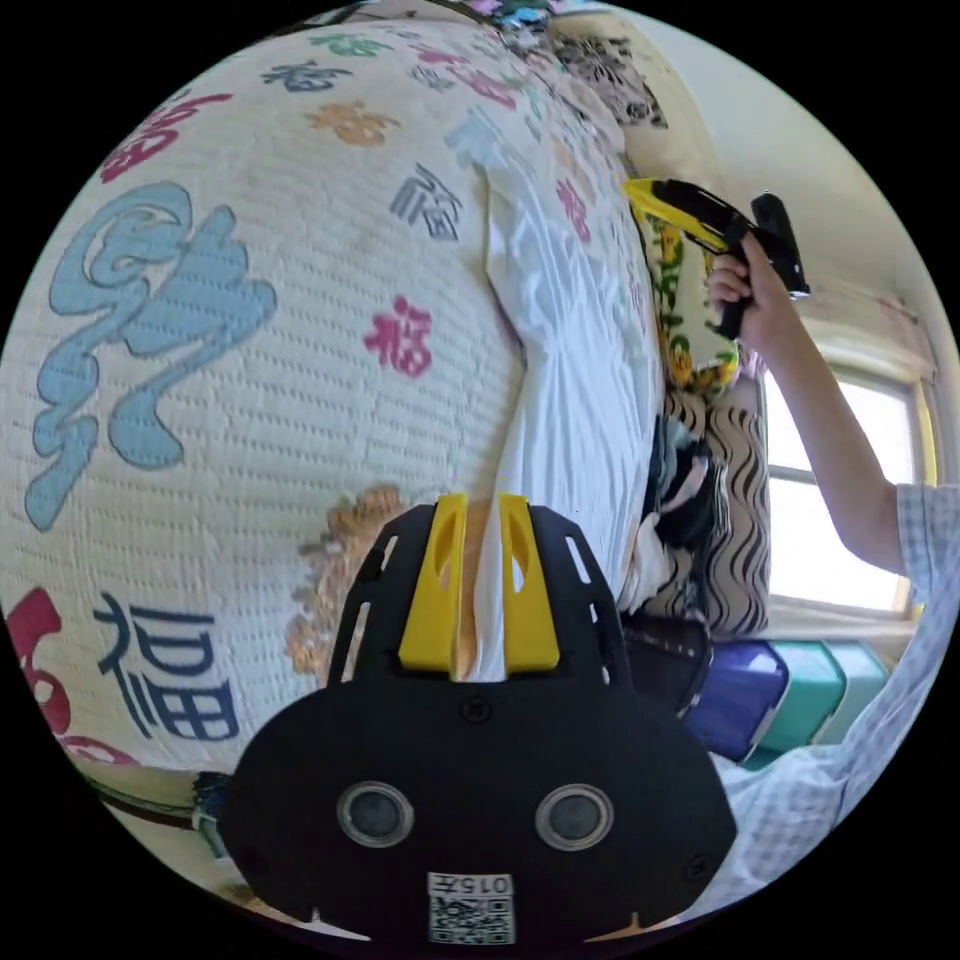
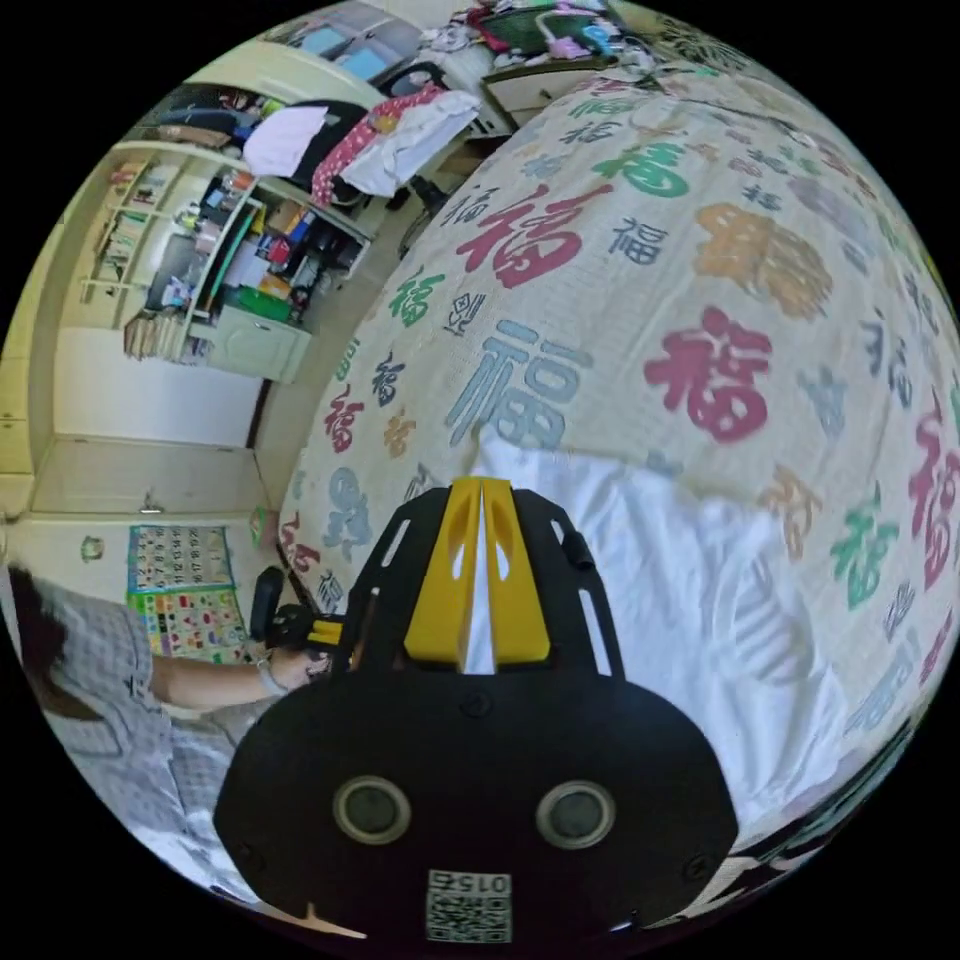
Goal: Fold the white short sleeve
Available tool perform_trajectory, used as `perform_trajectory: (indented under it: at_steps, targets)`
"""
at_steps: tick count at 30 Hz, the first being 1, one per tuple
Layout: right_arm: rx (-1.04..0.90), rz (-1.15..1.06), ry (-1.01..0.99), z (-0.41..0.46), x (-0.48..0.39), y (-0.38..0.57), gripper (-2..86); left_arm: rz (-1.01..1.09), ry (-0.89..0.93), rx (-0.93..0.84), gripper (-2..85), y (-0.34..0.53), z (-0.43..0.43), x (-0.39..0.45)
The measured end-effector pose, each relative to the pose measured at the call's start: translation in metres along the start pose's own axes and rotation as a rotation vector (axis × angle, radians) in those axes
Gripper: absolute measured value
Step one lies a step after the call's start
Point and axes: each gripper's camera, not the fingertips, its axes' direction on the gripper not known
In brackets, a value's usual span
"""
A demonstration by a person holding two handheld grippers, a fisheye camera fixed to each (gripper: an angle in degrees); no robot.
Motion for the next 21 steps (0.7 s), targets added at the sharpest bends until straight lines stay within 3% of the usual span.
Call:
perform_trajectory:
  at_steps: [3, 8, 10, 14, 17, 21]
  targets:
    - [0.053, 0.098, -0.086, -0.021, 0.009, 0.092, -0.5, 0.081, -0.072, -0.098, 4.6, 0.016, 0.006, 0.018]
    - [-0.051, 0.642, 0.215, -0.019, 0.019, 0.278, -0.6, 0.224, -0.231, -0.213, 4.0, 0.026, 0.016, 0.054]
    - [-0.122, 0.75, 0.326, -0.013, 0.018, 0.319, -0.6, 0.297, -0.328, -0.266, 4.1, 0.025, 0.024, 0.075]
    - [-0.278, 0.725, 0.464, 0.026, 0.018, 0.357, -0.6, 0.387, -0.503, -0.34, 4.0, 0.026, 0.046, 0.101]
    - [-0.363, 0.661, 0.435, 0.063, 0.021, 0.361, -0.6, 0.426, -0.615, -0.345, 3.8, 0.025, 0.054, 0.12]
    - [-0.331, 0.646, 0.577, 0.074, 0.01, 0.366, -0.7, 0.424, -0.67, -0.359, 3.2, 0.021, 0.051, 0.138]
